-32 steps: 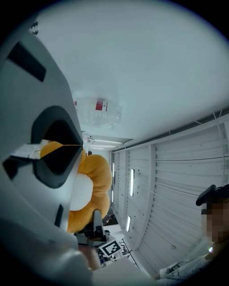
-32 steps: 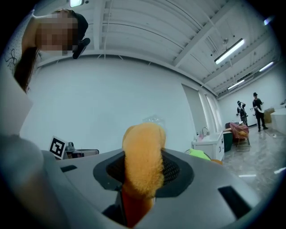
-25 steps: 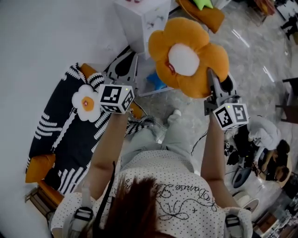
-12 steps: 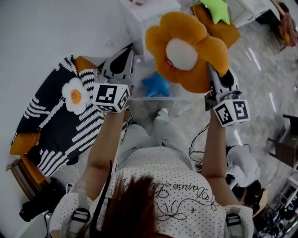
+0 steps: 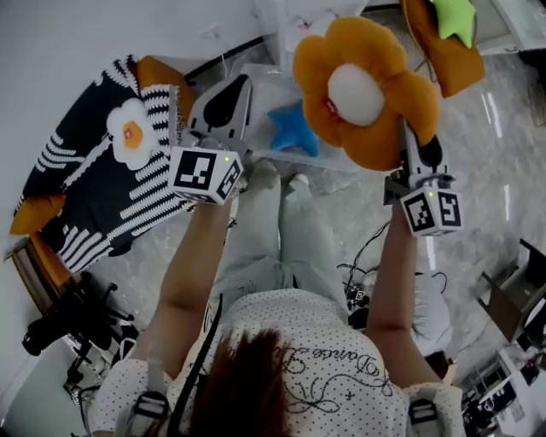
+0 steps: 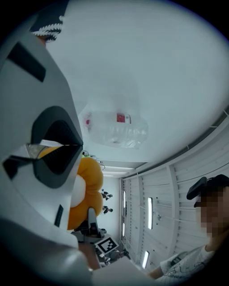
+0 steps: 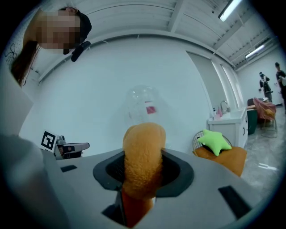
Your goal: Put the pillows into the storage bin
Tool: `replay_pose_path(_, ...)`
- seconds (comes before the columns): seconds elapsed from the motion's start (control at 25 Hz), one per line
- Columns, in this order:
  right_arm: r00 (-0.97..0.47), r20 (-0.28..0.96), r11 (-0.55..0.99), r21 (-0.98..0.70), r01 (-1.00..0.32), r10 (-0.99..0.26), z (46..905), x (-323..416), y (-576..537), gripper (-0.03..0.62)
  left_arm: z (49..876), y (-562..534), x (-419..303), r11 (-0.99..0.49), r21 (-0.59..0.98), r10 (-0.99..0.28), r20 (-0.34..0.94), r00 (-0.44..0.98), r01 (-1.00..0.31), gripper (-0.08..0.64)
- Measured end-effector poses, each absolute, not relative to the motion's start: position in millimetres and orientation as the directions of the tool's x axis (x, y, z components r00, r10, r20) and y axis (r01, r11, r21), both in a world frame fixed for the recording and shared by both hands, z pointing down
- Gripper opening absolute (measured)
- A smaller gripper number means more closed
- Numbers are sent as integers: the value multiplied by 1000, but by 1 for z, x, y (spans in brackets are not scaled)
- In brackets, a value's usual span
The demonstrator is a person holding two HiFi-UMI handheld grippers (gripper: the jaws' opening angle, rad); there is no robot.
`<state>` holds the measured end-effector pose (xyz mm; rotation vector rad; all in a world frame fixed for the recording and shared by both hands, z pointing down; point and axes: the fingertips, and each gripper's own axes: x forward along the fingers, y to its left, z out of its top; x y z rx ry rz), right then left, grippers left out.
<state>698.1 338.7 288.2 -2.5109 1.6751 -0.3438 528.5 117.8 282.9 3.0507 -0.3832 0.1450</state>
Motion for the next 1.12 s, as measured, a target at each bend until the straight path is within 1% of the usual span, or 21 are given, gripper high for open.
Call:
replay_pose_path(0.16, 374, 176, -410, -272, -871, -911, 347, 703, 322, 156, 334, 110, 548, -967, 116, -211, 130, 969, -227, 5)
replay_pose_path(0.36, 419, 241, -480, -333, -812, -876, 431, 720, 325, 161, 410, 104, 576, -963, 128, -213, 175, 961, -237, 5)
replay_pose_path(0.56, 465, 320, -561, -372, -740, -826, 540, 722, 311, 164, 514, 81, 579, -958, 157, -198, 236, 951, -238, 5)
replay_pose_path(0.76, 512, 389, -642, -422, -640, -766, 652, 724, 337, 167, 605, 97, 580, -954, 178, -191, 258, 947, -240, 5)
replay_pose_path(0.88, 518, 457, -689, -421, -589, -723, 711, 723, 346, 169, 649, 101, 579, -951, 195, -179, 284, 942, -239, 5)
replay_pose_path(1.12, 508, 565, -752, -383, -536, -650, 814, 719, 354, 175, 725, 98, 575, -944, 184, -200, 333, 921, -272, 5)
